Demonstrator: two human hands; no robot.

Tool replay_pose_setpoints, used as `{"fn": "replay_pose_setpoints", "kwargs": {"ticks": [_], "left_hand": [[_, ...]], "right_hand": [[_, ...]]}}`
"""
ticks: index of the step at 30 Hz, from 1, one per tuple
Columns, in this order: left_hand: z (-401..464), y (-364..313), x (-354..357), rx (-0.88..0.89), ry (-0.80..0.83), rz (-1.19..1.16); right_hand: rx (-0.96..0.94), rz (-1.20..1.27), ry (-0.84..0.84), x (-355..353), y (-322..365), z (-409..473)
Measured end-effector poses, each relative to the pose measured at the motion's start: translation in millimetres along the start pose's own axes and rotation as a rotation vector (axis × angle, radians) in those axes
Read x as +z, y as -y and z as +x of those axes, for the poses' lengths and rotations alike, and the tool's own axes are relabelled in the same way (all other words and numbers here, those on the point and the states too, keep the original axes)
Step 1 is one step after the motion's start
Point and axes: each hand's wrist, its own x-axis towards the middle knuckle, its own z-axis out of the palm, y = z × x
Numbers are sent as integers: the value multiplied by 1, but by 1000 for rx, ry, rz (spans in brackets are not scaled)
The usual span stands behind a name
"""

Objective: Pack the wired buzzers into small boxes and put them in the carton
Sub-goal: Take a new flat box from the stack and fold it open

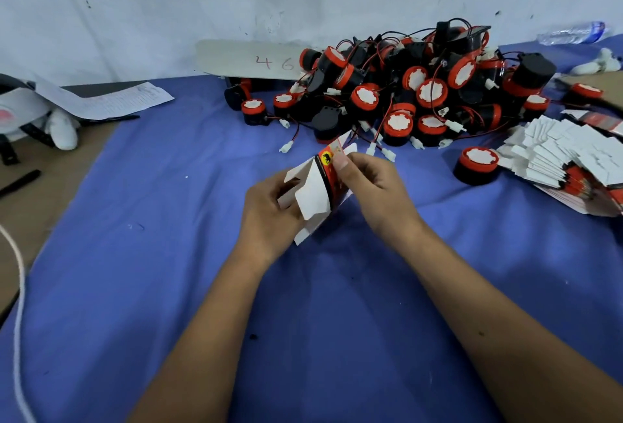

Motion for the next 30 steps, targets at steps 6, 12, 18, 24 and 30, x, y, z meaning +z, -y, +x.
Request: {"fn": "replay_pose_setpoints", "kwargs": {"ticks": [6,12,18,24,30], "left_hand": [[9,5,-7,-117,-192,-101],[10,3,-7,-198,-265,-232],[8,9,-3,-234,-227,-288],[6,6,5,-148,-134,-300],[4,3,13,-203,-165,-413]], "right_hand": [[-42,-232,-43,-6,-7,4],[7,-401,-25,-5,-13,6],[3,-454,15,1,-16,2],[-95,-300,113,2,-11,-4],[-174,-371,134,2,-22,0]]}}
